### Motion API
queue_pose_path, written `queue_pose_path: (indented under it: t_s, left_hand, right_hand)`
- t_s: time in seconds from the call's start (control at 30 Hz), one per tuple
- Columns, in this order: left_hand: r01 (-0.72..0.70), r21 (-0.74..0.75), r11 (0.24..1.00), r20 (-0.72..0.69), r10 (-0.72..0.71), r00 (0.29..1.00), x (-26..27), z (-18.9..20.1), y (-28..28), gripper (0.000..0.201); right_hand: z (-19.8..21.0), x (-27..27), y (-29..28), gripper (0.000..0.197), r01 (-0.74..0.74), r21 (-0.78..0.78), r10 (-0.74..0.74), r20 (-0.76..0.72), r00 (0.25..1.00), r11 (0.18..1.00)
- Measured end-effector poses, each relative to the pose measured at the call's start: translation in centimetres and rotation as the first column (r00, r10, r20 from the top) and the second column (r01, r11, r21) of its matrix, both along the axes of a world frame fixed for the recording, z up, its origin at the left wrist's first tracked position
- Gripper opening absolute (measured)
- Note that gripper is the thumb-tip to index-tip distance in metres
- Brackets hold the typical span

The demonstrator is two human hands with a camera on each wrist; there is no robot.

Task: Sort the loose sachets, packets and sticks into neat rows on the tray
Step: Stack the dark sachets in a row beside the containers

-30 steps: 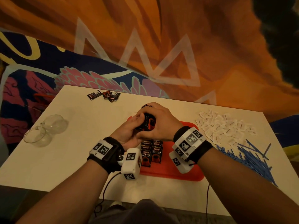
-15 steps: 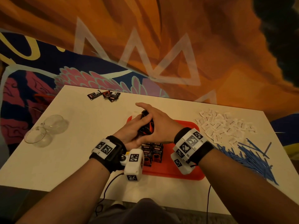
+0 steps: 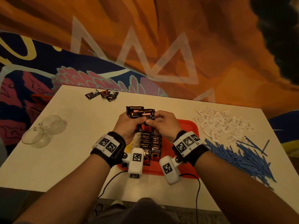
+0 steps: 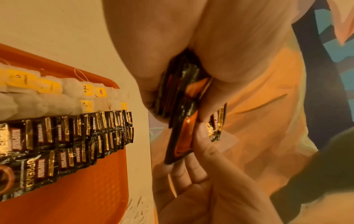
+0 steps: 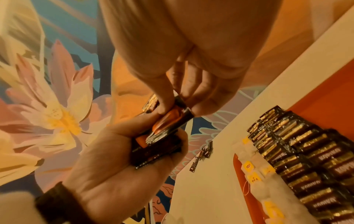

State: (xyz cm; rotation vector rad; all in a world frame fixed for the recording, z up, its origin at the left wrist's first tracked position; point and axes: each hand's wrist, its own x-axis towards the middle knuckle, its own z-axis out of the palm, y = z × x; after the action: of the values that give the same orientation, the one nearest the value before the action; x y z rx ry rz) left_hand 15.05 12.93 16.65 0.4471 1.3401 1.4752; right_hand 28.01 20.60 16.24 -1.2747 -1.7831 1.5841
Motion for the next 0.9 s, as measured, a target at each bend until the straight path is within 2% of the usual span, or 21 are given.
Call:
queue_pose_path:
  t_s: [0.07,0.17,0.27,0.4,0.5,0.63,0.73,0.83,0.9]
  left_hand:
    - [-0.035,-0.008,0.999,0.001,0.035,0.999,0.1,-0.2,0.2,0.025]
    - [-0.087,-0.01,0.996,0.036,0.088,0.995,0.1,-0.2,0.5,0.016]
    - [-0.179,-0.049,0.983,-0.018,0.178,0.984,0.0,-0.5,0.9,0.009]
    - [-0.208,-0.048,0.977,-0.085,0.203,0.975,0.0,-1.2,1.0,0.016]
    - [-0.19,-0.045,0.981,-0.06,0.187,0.98,0.1,-1.8,1.0,0.018]
    - [-0.191,-0.151,0.97,0.088,0.205,0.975,-0.5,-3.4,0.5,0.016]
    - [-0.158,-0.245,0.956,0.251,0.22,0.942,-1.1,-5.1,-0.6,0.015]
    - [-0.086,-0.298,0.951,0.297,0.178,0.938,-1.4,-6.8,-2.0,0.019]
    - [-0.062,-0.334,0.941,0.272,0.159,0.949,-1.4,-7.9,-2.7,0.02]
  right_hand:
    - [0.0,0.1,-0.2,0.014,0.008,-0.007,-0.008,-0.028,1.0,1.0]
    - [0.3,0.3,-0.6,0.009,-0.058,0.016,0.058,-0.012,0.998,0.998]
    - [0.6,0.5,-0.7,0.02,-0.079,-0.022,0.078,-0.035,0.996,0.997]
    - [-0.1,0.9,-0.1,0.02,-0.045,-0.132,0.038,-0.054,0.998,0.99]
    - [-1.1,1.3,0.1,0.017,-0.037,-0.16,0.028,-0.054,0.998,0.986]
    - [-3.4,2.4,0.0,0.015,0.013,-0.152,-0.006,0.043,0.999,0.988]
    - [-6.5,4.1,0.0,0.017,0.042,-0.143,-0.016,0.177,0.984,0.989]
    - [-9.5,5.7,-0.5,0.013,0.07,-0.137,-0.023,0.317,0.948,0.988]
    - [-11.4,6.6,-0.8,0.018,0.073,-0.145,-0.011,0.391,0.92,0.987]
